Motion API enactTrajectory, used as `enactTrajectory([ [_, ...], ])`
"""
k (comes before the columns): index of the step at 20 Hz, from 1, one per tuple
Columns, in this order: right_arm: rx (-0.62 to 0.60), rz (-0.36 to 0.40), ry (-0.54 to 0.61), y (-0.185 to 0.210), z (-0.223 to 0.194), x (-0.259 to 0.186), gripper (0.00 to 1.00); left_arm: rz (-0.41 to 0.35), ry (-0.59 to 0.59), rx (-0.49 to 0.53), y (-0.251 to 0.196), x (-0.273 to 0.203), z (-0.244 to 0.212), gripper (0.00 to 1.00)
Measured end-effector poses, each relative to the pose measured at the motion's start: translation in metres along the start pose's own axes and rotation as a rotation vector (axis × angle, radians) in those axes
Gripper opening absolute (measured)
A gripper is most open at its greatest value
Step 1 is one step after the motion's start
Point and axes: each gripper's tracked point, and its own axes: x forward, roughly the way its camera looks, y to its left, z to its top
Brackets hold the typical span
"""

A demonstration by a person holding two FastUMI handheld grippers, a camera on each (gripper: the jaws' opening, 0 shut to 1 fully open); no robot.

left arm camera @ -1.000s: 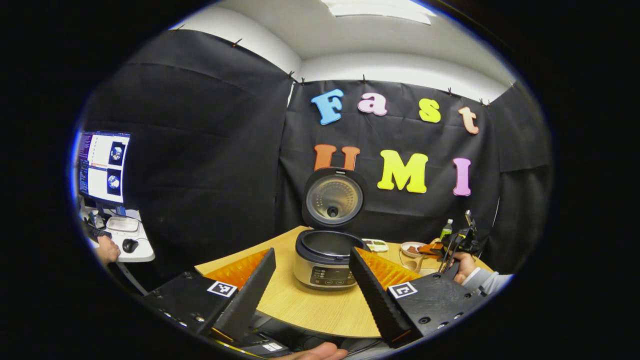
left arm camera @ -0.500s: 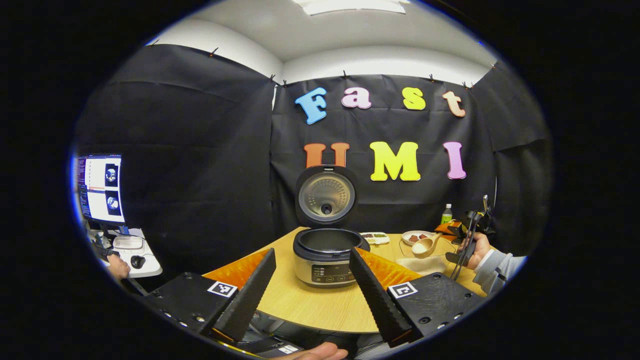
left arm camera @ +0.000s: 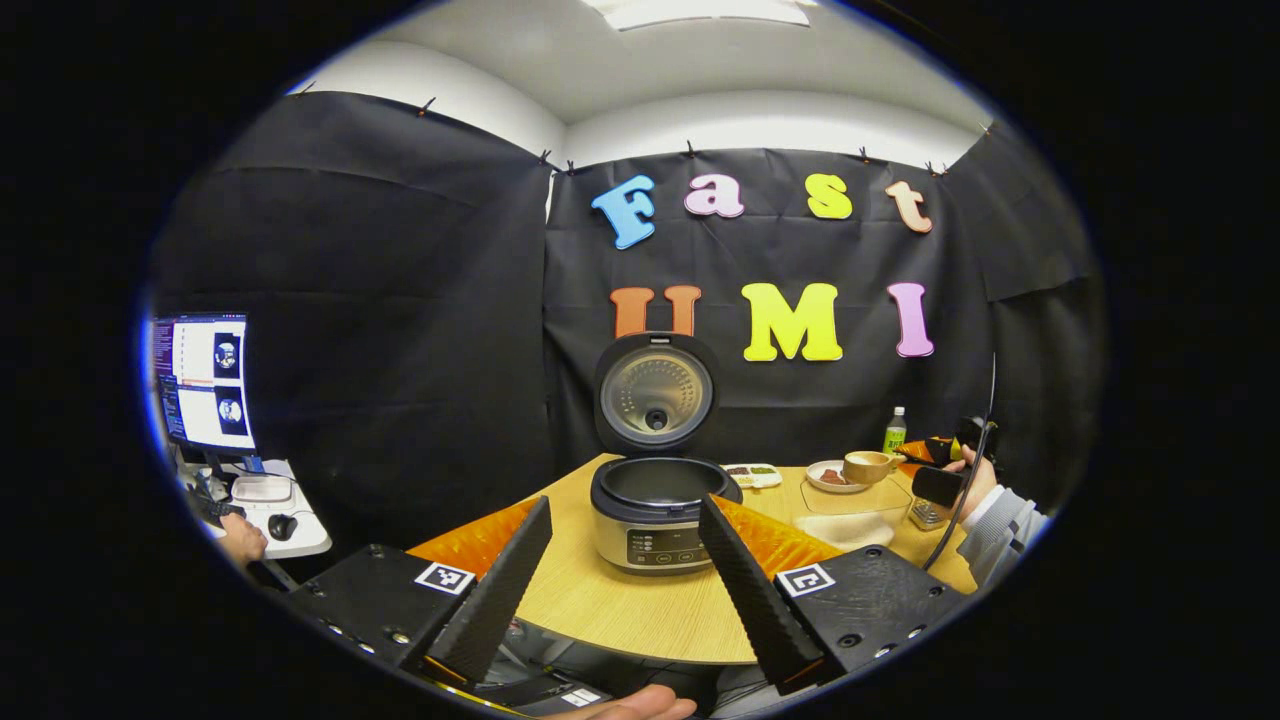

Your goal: Close the left gripper, press the button to open the rice cooker; take a wooden spoon from the chopstick holder with the right hand, scoop a spoonful of rice and pour it into the rice cooker, then put the wooden spoon back into the chopstick holder.

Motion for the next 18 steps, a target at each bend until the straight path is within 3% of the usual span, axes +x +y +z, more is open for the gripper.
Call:
enactTrajectory([
  [10,-0.015,0.031,0.056,0.030,-0.038,0.000,0.07,-0.020,0.003,0.024,0.017,-0.013,-0.001,0.94],
  [14,-0.038,0.055,0.098,0.054,-0.074,0.006,0.07,-0.020,-0.012,0.044,0.024,-0.019,0.003,0.94],
  [18,-0.147,0.059,0.150,0.076,-0.130,0.022,0.07,-0.076,0.013,0.051,0.025,-0.030,-0.004,0.94],
])
